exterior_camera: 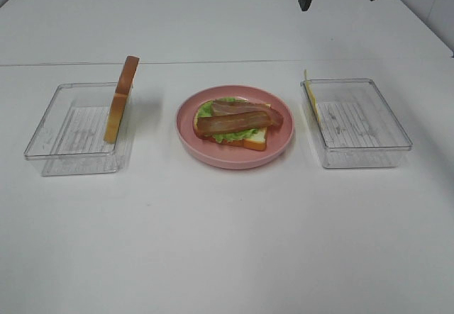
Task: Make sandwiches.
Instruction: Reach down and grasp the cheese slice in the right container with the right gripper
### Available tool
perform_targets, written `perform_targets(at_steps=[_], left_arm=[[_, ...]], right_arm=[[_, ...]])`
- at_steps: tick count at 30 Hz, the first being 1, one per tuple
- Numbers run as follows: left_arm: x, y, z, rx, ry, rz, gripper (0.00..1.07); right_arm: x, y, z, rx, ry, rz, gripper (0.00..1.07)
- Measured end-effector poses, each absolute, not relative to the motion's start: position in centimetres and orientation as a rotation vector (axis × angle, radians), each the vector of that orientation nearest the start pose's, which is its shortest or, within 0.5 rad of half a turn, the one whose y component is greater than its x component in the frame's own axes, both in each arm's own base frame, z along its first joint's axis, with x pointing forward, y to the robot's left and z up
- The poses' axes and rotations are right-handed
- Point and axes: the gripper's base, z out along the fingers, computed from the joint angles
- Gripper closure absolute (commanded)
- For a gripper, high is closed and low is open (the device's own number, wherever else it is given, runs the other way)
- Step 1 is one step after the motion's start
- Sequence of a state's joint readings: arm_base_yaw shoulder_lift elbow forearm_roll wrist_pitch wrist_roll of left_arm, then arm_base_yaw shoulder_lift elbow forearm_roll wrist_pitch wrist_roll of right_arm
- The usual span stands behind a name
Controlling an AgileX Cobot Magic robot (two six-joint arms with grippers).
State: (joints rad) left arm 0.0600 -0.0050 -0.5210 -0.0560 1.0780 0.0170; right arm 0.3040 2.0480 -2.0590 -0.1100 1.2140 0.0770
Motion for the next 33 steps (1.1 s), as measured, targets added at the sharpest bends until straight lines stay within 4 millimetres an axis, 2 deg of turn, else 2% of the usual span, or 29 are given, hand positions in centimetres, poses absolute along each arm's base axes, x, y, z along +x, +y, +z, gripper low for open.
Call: perform_targets(at_steps=[4,7,9,12,14,15,17,18,20,21,22,25,27,30,32,33], left_arm=[[-0.9,-0.5,28.2,-0.04,2.034,-0.018,0.18],[-0.9,-0.5,28.2,-0.04,2.034,-0.018,0.18],[-0.9,-0.5,28.2,-0.04,2.034,-0.018,0.18],[-0.9,-0.5,28.2,-0.04,2.034,-0.018,0.18],[-0.9,-0.5,28.2,-0.04,2.034,-0.018,0.18],[-0.9,-0.5,28.2,-0.04,2.034,-0.018,0.18],[-0.9,-0.5,28.2,-0.04,2.034,-0.018,0.18],[-0.9,-0.5,28.2,-0.04,2.034,-0.018,0.18],[-0.9,-0.5,28.2,-0.04,2.034,-0.018,0.18],[-0.9,-0.5,28.2,-0.04,2.034,-0.018,0.18],[-0.9,-0.5,28.2,-0.04,2.034,-0.018,0.18],[-0.9,-0.5,28.2,-0.04,2.034,-0.018,0.18],[-0.9,-0.5,28.2,-0.04,2.034,-0.018,0.18],[-0.9,-0.5,28.2,-0.04,2.034,-0.018,0.18],[-0.9,-0.5,28.2,-0.04,2.034,-0.018,0.18],[-0.9,-0.5,28.2,-0.04,2.034,-0.018,0.18]], right_arm=[[44.0,12.5,30.5,-0.319,2.698,0.005,0.09],[44.1,12.7,30.1,-0.328,2.708,0.019,0.09],[44.6,13.2,28.4,-0.363,2.745,0.059,0.09],[44.8,13.3,27.9,-0.366,2.755,0.062,0.09],[45.4,13.6,25.6,-0.374,2.805,0.071,0.09],[45.4,13.6,25.6,-0.374,2.805,0.071,0.09],[45.8,13.8,24.0,-0.379,2.838,0.075,0.09],[45.8,13.8,24.0,-0.379,2.838,0.075,0.09],[46.2,13.9,22.2,-0.384,2.877,0.071,0.09],[46.2,13.9,22.2,-0.384,2.877,0.071,0.09],[46.4,14.0,21.2,-0.392,2.895,0.066,0.09],[46.5,14.0,20.8,-0.397,2.901,0.064,0.09],[46.8,14.1,19.2,-0.399,2.922,0.063,0.1],[46.9,14.2,18.8,-0.401,2.929,0.061,0.1],[47.2,14.2,17.5,-0.403,2.94,0.057,0.12],[47.2,14.2,17.5,-0.403,2.94,0.057,0.12]])
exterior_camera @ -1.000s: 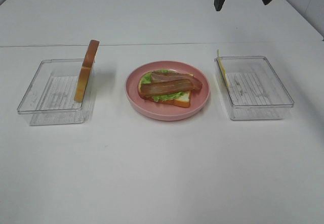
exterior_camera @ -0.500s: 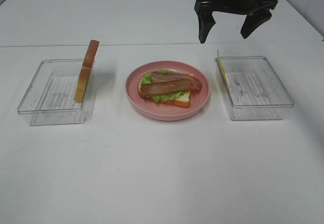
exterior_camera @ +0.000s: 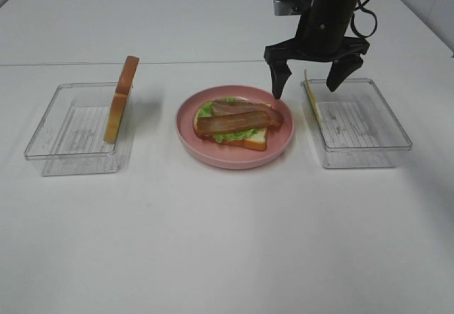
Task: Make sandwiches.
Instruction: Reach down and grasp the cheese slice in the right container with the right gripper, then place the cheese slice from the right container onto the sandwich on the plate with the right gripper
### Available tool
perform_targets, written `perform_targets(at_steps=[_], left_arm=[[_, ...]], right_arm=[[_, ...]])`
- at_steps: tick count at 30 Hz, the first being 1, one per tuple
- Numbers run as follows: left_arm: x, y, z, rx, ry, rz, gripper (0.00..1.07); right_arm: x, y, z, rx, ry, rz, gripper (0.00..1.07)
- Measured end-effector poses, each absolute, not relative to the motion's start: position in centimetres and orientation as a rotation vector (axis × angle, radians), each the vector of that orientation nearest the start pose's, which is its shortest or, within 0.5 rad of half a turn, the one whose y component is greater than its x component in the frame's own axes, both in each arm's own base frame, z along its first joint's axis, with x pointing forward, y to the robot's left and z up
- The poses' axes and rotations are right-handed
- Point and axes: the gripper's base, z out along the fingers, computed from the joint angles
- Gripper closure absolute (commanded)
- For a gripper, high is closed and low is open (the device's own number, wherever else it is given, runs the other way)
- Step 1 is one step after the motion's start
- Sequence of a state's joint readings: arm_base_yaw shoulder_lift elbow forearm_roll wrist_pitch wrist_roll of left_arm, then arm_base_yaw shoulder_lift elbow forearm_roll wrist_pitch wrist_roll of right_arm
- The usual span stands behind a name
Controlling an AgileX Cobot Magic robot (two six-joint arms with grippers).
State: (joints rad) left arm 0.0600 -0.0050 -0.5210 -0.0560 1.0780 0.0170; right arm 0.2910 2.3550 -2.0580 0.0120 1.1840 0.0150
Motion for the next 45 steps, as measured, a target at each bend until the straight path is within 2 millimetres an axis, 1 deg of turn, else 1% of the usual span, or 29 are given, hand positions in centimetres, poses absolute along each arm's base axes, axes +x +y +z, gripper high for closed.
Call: perform_targets(at_steps=[1,2,3,4,5,6,7,8,10,19,20,21,22,23,24,25,40,44,45], left_arm=[[-0.9,-0.5,28.2,-0.04,2.034,-0.018,0.18],[-0.9,-0.5,28.2,-0.04,2.034,-0.018,0.18],[-0.9,-0.5,28.2,-0.04,2.034,-0.018,0.18],[-0.9,-0.5,28.2,-0.04,2.034,-0.018,0.18],[-0.9,-0.5,28.2,-0.04,2.034,-0.018,0.18],[-0.9,-0.5,28.2,-0.04,2.034,-0.018,0.18],[-0.9,-0.5,28.2,-0.04,2.034,-0.018,0.18],[-0.9,-0.5,28.2,-0.04,2.034,-0.018,0.18],[-0.9,-0.5,28.2,-0.04,2.034,-0.018,0.18],[-0.9,-0.5,28.2,-0.04,2.034,-0.018,0.18],[-0.9,-0.5,28.2,-0.04,2.034,-0.018,0.18],[-0.9,-0.5,28.2,-0.04,2.034,-0.018,0.18],[-0.9,-0.5,28.2,-0.04,2.034,-0.018,0.18],[-0.9,-0.5,28.2,-0.04,2.034,-0.018,0.18],[-0.9,-0.5,28.2,-0.04,2.034,-0.018,0.18],[-0.9,-0.5,28.2,-0.04,2.034,-0.018,0.18],[-0.9,-0.5,28.2,-0.04,2.034,-0.018,0.18],[-0.9,-0.5,28.2,-0.04,2.034,-0.018,0.18],[-0.9,-0.5,28.2,-0.04,2.034,-0.018,0.18]], right_arm=[[47.2,14.2,17.2,-0.403,2.943,0.056,0.14],[47.3,14.3,16.9,-0.403,2.944,0.056,0.2],[47.3,14.3,16.9,-0.403,2.944,0.056,0.2],[47.4,14.2,16.6,-0.409,2.942,0.039,0.33],[47.4,14.2,16.6,-0.409,2.942,0.039,0.33],[47.4,14.2,16.6,-0.402,2.94,0.04,0.43],[47.5,14.1,16.6,-0.393,2.931,0.016,0.58],[47.5,14.1,16.6,-0.393,2.931,0.016,0.58],[47.7,13.9,16.7,-0.386,2.921,-0.001,0.71],[47.8,13.7,16.5,-0.381,2.921,-0.028,0.72],[47.8,13.7,16.1,-0.37,2.928,-0.043,0.75],[47.8,13.7,16.1,-0.37,2.928,-0.043,0.75],[47.9,13.6,15.8,-0.361,2.932,-0.057,0.8],[47.9,13.6,15.7,-0.361,2.935,-0.062,0.92],[47.9,13.6,15.7,-0.361,2.935,-0.062,0.92],[47.9,13.6,15.5,-0.361,2.937,-0.064,1.07],[47.8,13.5,15.5,-0.364,2.943,-0.071,1.07],[47.8,13.5,16.1,-0.368,2.942,-0.072,1.07],[47.7,13.4,17.1,-0.37,2.931,-0.075,1.07]])
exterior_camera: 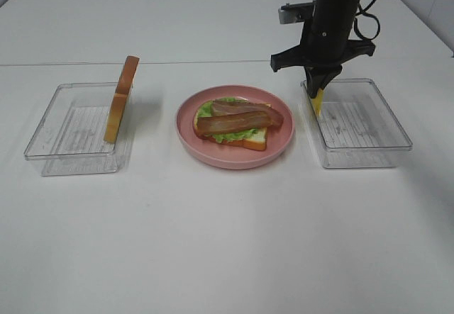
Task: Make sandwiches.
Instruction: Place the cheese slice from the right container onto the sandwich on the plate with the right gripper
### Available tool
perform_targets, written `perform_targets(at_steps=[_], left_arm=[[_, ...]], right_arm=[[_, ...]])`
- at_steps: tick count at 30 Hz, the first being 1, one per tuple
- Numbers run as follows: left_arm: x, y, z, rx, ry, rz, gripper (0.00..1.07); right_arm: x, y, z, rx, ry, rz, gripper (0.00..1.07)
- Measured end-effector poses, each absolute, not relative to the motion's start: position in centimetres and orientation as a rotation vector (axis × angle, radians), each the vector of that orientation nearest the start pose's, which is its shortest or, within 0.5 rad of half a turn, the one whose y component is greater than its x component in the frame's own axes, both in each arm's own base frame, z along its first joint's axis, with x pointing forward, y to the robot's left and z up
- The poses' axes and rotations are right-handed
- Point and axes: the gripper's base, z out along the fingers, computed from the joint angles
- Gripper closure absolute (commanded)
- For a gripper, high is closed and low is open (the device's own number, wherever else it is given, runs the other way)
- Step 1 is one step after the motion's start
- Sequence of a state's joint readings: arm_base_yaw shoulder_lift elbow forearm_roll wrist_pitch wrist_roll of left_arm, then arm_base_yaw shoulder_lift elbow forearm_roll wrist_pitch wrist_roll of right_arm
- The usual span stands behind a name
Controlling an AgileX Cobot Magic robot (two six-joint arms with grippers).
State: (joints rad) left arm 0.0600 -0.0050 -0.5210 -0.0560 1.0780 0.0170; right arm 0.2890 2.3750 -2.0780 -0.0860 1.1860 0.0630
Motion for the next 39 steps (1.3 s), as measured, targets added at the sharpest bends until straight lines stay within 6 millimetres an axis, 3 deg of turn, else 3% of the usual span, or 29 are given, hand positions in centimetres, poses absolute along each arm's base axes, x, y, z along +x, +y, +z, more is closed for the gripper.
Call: perform_targets(at_steps=[1,4,6,7,9,12,14,17,19,24,28,30,35,39], left_arm=[[-0.9,-0.5,28.2,-0.04,2.034,-0.018,0.18],[-0.9,-0.5,28.2,-0.04,2.034,-0.018,0.18],[-0.9,-0.5,28.2,-0.04,2.034,-0.018,0.18],[-0.9,-0.5,28.2,-0.04,2.034,-0.018,0.18],[-0.9,-0.5,28.2,-0.04,2.034,-0.018,0.18],[-0.9,-0.5,28.2,-0.04,2.034,-0.018,0.18],[-0.9,-0.5,28.2,-0.04,2.034,-0.018,0.18],[-0.9,-0.5,28.2,-0.04,2.034,-0.018,0.18],[-0.9,-0.5,28.2,-0.04,2.034,-0.018,0.18],[-0.9,-0.5,28.2,-0.04,2.034,-0.018,0.18],[-0.9,-0.5,28.2,-0.04,2.034,-0.018,0.18],[-0.9,-0.5,28.2,-0.04,2.034,-0.018,0.18],[-0.9,-0.5,28.2,-0.04,2.034,-0.018,0.18],[-0.9,-0.5,28.2,-0.04,2.034,-0.018,0.18]], right_arm=[[47.7,13.4,18.5,-0.368,2.905,-0.081,1.07],[47.7,13.3,19.2,-0.366,2.892,-0.084,1.07],[47.5,13.3,22.7,-0.35,2.816,-0.061,1.07],[47.5,13.3,22.7,-0.35,2.816,-0.061,1.07],[47.0,13.5,24.7,-0.334,2.786,0.008,1.07],[46.9,13.7,25.1,-0.329,2.78,0.041,1.07],[46.1,14.8,26.6,-0.345,2.764,0.244,1.07],[46.0,15.0,26.8,-0.348,2.76,0.285,1.07],[45.6,16.0,27.4,-0.351,2.747,0.456,1.07],[45.1,17.4,27.7,-0.352,2.737,0.605,1.07],[44.5,18.8,27.8,-0.392,2.735,0.63,1.07],[43.6,20.9,27.8,-0.456,2.733,0.642,1.07],[42.1,23.8,27.8,-0.548,2.718,0.656,1.07],[41.7,24.8,27.7,-0.574,2.707,0.66,1.07]])
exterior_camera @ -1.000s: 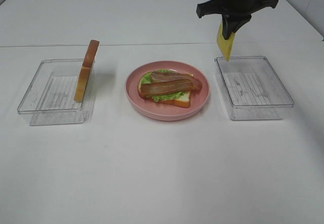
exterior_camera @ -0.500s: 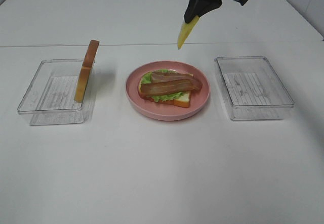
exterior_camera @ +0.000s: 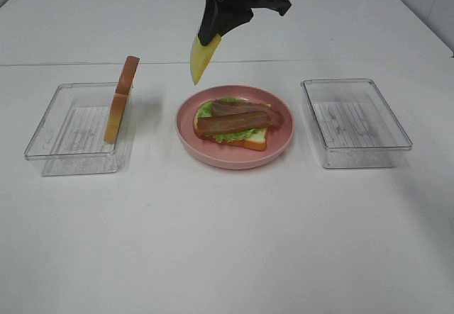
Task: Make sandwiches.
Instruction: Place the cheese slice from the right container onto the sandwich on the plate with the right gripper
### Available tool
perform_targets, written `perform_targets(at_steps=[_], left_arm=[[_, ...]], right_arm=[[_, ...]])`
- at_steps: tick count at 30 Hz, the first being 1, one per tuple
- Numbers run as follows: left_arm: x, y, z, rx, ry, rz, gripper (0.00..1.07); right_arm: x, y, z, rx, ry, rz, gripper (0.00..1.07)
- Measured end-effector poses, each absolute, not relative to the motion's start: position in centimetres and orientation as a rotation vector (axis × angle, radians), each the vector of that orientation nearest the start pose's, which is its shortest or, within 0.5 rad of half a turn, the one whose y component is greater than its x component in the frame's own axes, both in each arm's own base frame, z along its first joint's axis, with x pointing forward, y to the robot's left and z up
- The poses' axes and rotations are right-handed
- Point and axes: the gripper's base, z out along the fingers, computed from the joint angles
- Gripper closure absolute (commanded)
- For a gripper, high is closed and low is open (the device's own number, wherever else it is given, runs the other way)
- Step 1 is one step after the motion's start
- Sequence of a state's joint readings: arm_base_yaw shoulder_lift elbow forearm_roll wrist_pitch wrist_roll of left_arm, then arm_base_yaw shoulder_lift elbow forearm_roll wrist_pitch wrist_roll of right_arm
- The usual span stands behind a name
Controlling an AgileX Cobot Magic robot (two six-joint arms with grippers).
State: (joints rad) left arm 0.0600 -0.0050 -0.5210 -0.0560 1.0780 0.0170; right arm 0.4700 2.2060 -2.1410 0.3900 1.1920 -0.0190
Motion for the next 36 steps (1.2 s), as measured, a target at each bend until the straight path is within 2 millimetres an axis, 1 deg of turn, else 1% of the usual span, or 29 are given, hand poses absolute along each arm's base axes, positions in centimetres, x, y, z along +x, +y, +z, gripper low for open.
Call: perform_targets(at_steps=[1,2,3,4,5,6,7,8,9,10,11,12,13,14,15,17,18,19,20,22,23,24,25,27,30,33,34,35,36], left_arm=[[-0.9,-0.5,28.2,-0.04,2.034,-0.018,0.18],[-0.9,-0.5,28.2,-0.04,2.034,-0.018,0.18],[-0.9,-0.5,28.2,-0.04,2.034,-0.018,0.18],[-0.9,-0.5,28.2,-0.04,2.034,-0.018,0.18],[-0.9,-0.5,28.2,-0.04,2.034,-0.018,0.18],[-0.9,-0.5,28.2,-0.04,2.034,-0.018,0.18],[-0.9,-0.5,28.2,-0.04,2.034,-0.018,0.18],[-0.9,-0.5,28.2,-0.04,2.034,-0.018,0.18],[-0.9,-0.5,28.2,-0.04,2.034,-0.018,0.18],[-0.9,-0.5,28.2,-0.04,2.034,-0.018,0.18],[-0.9,-0.5,28.2,-0.04,2.034,-0.018,0.18],[-0.9,-0.5,28.2,-0.04,2.034,-0.018,0.18],[-0.9,-0.5,28.2,-0.04,2.034,-0.018,0.18],[-0.9,-0.5,28.2,-0.04,2.034,-0.018,0.18],[-0.9,-0.5,28.2,-0.04,2.034,-0.018,0.18],[-0.9,-0.5,28.2,-0.04,2.034,-0.018,0.18],[-0.9,-0.5,28.2,-0.04,2.034,-0.018,0.18],[-0.9,-0.5,28.2,-0.04,2.034,-0.018,0.18],[-0.9,-0.5,28.2,-0.04,2.034,-0.018,0.18],[-0.9,-0.5,28.2,-0.04,2.034,-0.018,0.18],[-0.9,-0.5,28.2,-0.04,2.034,-0.018,0.18],[-0.9,-0.5,28.2,-0.04,2.034,-0.018,0.18],[-0.9,-0.5,28.2,-0.04,2.034,-0.018,0.18],[-0.9,-0.5,28.2,-0.04,2.034,-0.018,0.18],[-0.9,-0.5,28.2,-0.04,2.034,-0.018,0.18],[-0.9,-0.5,28.2,-0.04,2.034,-0.018,0.18],[-0.9,-0.5,28.2,-0.04,2.034,-0.018,0.18],[-0.9,-0.5,28.2,-0.04,2.034,-0.018,0.18],[-0.9,-0.5,28.2,-0.04,2.034,-0.018,0.18]], right_arm=[[41.8,25.3,27.1,-0.579,2.714,0.662,1.07],[41.8,25.3,27.1,-0.579,2.714,0.662,1.07],[41.9,25.5,26.5,-0.582,2.723,0.659,1.07],[42.2,25.7,25.2,-0.582,2.747,0.654,1.07],[42.2,25.7,25.2,-0.582,2.747,0.654,1.07],[42.5,25.9,23.9,-0.579,2.772,0.65,1.07],[42.5,25.9,23.9,-0.579,2.772,0.65,1.07],[42.6,26.0,23.3,-0.577,2.783,0.649,1.07],[42.9,26.1,22.1,-0.572,2.8,0.646,1.07],[42.9,26.1,22.1,-0.572,2.8,0.646,1.07],[43.2,26.2,20.9,-0.573,2.814,0.636,1.07],[43.3,26.2,20.4,-0.575,2.821,0.63,1.07],[43.3,26.2,20.4,-0.575,2.821,0.63,1.07],[43.5,26.1,19.6,-0.584,2.835,0.592,1.07],[43.5,26.1,19.6,-0.584,2.835,0.592,1.07],[43.9,25.7,18.4,-0.594,2.85,0.498,1.07],[43.9,25.7,18.4,-0.594,2.85,0.498,1.07],[44.1,25.4,17.7,-0.605,2.859,0.429,1.07],[44.1,25.4,17.7,-0.605,2.859,0.429,1.07],[44.4,25.0,17.1,-0.618,2.863,0.343,1.07],[44.4,25.0,17.1,-0.618,2.863,0.343,1.07],[44.5,24.8,16.7,-0.62,2.867,0.294,1.07],[44.5,24.8,16.7,-0.62,2.867,0.294,1.07],[44.7,24.4,16.5,-0.628,2.863,0.226,1.07],[44.8,24.1,16.4,-0.632,2.861,0.174,1.07],[44.8,24.1,16.4,-0.631,2.863,0.169,1.06],[44.8,24.1,16.4,-0.628,2.868,0.168,0.93],[44.8,24.1,16.4,-0.628,2.868,0.168,0.7],[44.8,24.1,16.4,-0.628,2.868,0.168,0.7]])
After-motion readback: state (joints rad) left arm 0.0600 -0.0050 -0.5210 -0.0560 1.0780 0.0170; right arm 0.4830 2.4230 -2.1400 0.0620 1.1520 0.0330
